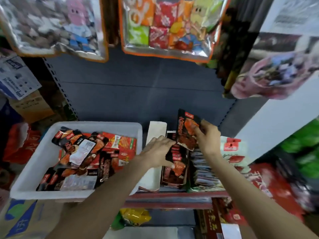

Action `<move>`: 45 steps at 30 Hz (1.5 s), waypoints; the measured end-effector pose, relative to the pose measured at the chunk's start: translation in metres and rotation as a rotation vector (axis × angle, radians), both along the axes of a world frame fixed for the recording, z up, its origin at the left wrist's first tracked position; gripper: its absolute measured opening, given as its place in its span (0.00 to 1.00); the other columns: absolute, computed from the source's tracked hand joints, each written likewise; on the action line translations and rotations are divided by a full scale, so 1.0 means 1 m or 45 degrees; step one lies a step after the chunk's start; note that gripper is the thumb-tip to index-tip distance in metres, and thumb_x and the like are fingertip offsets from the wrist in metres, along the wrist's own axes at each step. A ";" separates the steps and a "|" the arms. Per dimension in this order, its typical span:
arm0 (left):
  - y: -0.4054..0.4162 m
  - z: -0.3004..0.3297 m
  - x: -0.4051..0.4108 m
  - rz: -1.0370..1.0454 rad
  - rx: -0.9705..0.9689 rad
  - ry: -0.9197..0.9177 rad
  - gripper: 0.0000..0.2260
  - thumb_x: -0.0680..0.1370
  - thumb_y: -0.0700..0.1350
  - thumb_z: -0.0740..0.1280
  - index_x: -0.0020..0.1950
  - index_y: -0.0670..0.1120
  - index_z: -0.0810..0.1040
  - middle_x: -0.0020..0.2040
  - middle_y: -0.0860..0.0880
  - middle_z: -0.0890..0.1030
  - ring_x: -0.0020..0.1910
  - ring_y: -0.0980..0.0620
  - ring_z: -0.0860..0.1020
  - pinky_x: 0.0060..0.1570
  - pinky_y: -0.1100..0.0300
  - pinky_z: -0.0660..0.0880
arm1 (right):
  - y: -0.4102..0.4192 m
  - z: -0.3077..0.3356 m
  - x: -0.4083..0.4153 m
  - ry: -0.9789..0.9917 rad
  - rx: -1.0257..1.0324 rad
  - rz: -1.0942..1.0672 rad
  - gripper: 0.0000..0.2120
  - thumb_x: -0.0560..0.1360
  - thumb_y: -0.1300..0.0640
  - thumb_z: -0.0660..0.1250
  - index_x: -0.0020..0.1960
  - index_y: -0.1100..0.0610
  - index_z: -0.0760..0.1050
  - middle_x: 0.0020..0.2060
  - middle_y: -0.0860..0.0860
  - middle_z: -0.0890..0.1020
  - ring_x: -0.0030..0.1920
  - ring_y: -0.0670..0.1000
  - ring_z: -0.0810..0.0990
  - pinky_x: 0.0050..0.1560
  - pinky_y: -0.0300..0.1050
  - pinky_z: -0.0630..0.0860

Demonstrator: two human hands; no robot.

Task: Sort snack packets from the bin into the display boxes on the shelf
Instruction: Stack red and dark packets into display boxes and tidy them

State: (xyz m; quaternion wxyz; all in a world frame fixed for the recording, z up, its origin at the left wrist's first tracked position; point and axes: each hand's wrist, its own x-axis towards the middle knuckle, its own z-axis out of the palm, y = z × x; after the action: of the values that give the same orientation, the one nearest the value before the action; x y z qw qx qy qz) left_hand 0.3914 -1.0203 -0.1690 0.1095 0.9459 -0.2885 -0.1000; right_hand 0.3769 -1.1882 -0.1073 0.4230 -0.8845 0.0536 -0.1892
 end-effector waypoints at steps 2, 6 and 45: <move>-0.009 -0.004 0.004 -0.089 0.181 -0.197 0.40 0.69 0.63 0.69 0.74 0.46 0.60 0.72 0.49 0.66 0.69 0.48 0.61 0.65 0.55 0.56 | -0.008 -0.007 0.001 0.024 0.014 -0.013 0.24 0.75 0.58 0.69 0.28 0.52 0.57 0.23 0.44 0.63 0.25 0.44 0.60 0.27 0.37 0.61; -0.021 -0.009 0.012 -0.124 0.487 -0.375 0.42 0.67 0.70 0.65 0.70 0.42 0.65 0.63 0.49 0.72 0.63 0.48 0.63 0.63 0.55 0.58 | -0.016 -0.016 0.003 0.147 0.108 -0.020 0.07 0.75 0.58 0.68 0.41 0.60 0.79 0.35 0.53 0.83 0.36 0.50 0.81 0.42 0.44 0.79; 0.042 0.009 -0.035 0.164 -0.230 0.089 0.26 0.72 0.58 0.70 0.69 0.56 0.69 0.67 0.58 0.72 0.61 0.55 0.66 0.60 0.58 0.62 | 0.018 -0.031 0.000 0.407 -0.607 0.486 0.12 0.77 0.59 0.62 0.60 0.55 0.76 0.55 0.54 0.82 0.55 0.55 0.79 0.54 0.52 0.77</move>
State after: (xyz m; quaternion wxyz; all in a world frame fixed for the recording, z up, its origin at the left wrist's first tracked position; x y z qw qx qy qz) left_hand 0.3567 -0.9780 -0.1596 0.2104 0.9447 -0.2309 -0.0994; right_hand 0.3769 -1.1702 -0.1382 0.2185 -0.9710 -0.0930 0.0270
